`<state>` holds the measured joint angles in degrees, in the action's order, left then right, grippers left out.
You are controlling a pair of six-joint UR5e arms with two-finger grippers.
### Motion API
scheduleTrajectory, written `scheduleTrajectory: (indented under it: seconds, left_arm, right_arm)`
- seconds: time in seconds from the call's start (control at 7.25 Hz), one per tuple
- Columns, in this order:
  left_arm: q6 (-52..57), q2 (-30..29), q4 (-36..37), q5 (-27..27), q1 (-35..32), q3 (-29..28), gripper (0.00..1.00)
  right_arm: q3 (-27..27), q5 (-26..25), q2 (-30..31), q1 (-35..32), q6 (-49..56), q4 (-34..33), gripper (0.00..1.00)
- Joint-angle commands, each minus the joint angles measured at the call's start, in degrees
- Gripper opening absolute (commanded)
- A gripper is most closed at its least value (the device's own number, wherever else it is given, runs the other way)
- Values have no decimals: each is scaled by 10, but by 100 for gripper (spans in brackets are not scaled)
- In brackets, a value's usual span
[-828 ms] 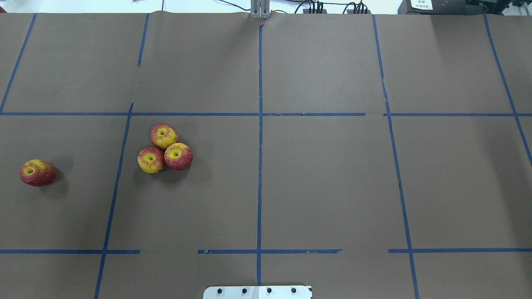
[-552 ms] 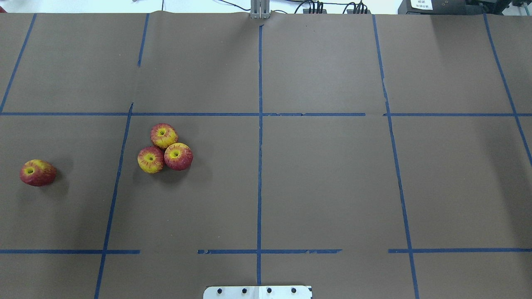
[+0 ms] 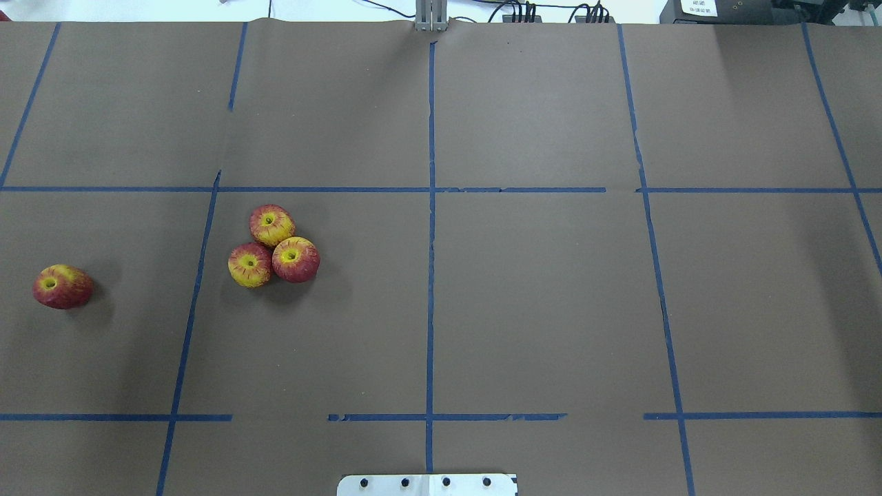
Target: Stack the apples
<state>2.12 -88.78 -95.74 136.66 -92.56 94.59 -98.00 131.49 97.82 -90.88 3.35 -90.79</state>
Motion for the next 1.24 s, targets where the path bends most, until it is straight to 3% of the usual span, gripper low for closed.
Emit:
scheduleTrajectory:
  seconds: [0.0, 0.14, 0.28, 0.41, 0.69, 0.83, 1.1]
  left_arm:
    - [17, -6, -5, -43, 63, 14, 100]
    - [20, -4, 2, -66, 61, 24, 100]
    - [21, 51, -7, -68, 47, 36, 100]
    - [19, 68, -43, -64, 39, 32, 100]
    - [-156, 47, -131, -45, 52, 42, 100]
    - [-171, 46, -137, 8, 95, 43, 100]
    - [-373, 38, -182, 26, 227, 51, 100]
  right_arm:
    - [0, 0, 0, 0, 0, 0, 100]
    - [0, 0, 0, 0, 0, 0, 100]
    - [0, 0, 0, 0, 0, 0, 100]
    - [0, 0, 0, 0, 1, 0, 100]
    - [0, 0, 0, 0, 0, 0, 100]
    - [0, 0, 0, 0, 0, 0, 100]
    - [0, 1, 0, 0, 0, 0, 100]
